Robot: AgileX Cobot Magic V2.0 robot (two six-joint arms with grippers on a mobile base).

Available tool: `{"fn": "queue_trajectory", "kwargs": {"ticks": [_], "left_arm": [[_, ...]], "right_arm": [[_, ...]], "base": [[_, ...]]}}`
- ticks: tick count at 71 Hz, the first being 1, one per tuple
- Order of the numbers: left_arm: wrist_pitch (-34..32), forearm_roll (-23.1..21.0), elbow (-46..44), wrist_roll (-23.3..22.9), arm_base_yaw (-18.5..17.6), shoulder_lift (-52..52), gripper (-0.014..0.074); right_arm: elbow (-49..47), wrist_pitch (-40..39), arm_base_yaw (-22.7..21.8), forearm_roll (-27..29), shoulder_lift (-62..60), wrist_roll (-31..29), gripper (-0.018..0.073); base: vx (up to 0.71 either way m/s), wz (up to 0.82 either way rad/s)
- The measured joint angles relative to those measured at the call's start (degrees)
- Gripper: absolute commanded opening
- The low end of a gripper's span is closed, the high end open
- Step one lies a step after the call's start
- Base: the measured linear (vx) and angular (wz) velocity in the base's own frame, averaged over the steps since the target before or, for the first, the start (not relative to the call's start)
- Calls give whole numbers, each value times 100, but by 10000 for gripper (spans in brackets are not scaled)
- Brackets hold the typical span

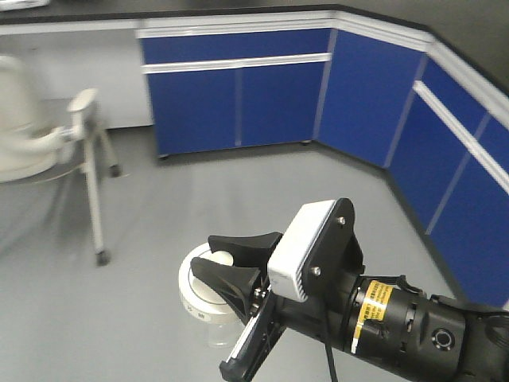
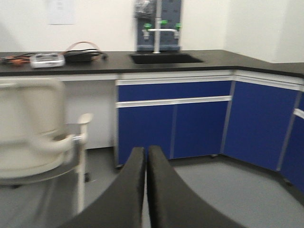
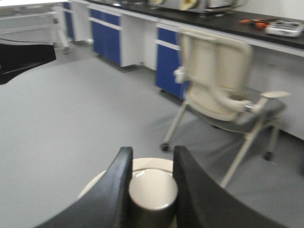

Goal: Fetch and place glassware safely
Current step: 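Carry the jar in the right gripper while driving to another counter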

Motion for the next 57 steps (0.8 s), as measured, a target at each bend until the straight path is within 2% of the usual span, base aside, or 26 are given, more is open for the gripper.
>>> {"fn": "queue_trajectory", "kwargs": {"ticks": [57], "left_arm": [[0,0,0,0,0,0,-7]], "right_arm": [[0,5,0,0,0,0,-4]], "base": [[30,-86]]}}
